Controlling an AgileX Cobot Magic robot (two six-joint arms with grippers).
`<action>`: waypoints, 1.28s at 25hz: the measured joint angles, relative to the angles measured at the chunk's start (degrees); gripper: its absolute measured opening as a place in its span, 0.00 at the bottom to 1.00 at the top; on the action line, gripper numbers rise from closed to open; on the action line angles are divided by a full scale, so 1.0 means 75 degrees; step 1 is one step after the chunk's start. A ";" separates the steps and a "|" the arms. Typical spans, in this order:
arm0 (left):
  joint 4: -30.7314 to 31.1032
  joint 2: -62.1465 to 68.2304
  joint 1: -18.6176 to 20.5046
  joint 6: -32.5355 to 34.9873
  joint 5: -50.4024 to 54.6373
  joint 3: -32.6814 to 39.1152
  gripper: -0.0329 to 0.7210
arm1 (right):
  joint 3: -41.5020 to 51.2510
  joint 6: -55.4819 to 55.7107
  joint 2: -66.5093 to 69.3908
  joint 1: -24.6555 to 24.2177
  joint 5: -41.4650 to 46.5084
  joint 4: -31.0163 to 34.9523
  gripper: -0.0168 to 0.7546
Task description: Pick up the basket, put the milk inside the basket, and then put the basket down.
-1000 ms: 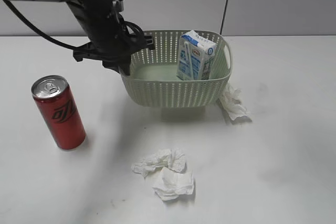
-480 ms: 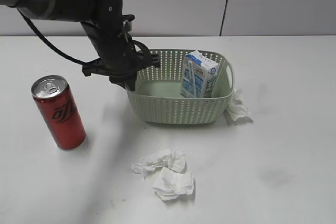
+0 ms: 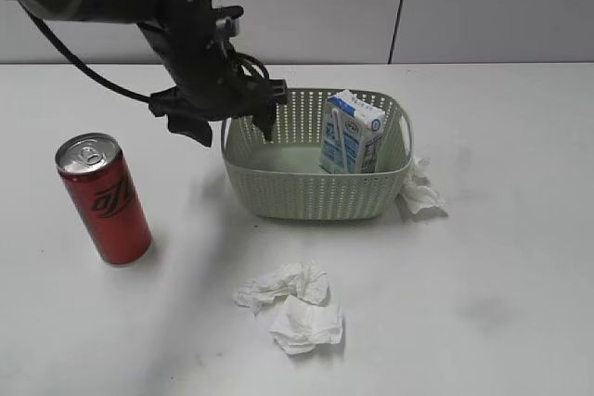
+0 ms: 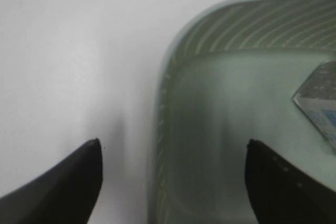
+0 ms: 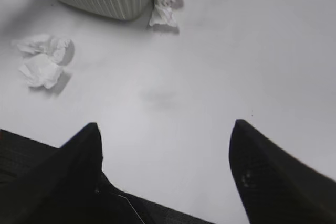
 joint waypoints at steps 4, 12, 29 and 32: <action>-0.0016 -0.0631 0.0086 0.0414 0.0008 0.0000 0.96 | 0.0981 0.0000 -0.0866 0.0000 0.0000 -0.0172 0.76; -0.0024 -0.2130 0.0978 0.1733 0.0419 0.0000 0.90 | 0.1719 0.0000 -0.2363 0.0000 -0.0047 -0.0579 0.76; 0.0037 -0.3395 0.4028 0.4919 0.2961 0.0000 0.85 | 0.1780 -0.0030 -0.4108 0.0009 -0.0022 -0.0570 0.76; 0.0028 -0.3846 0.4252 0.4969 0.3038 0.0000 0.84 | 0.1780 -0.0030 -0.4108 0.0009 -0.0022 -0.0570 0.76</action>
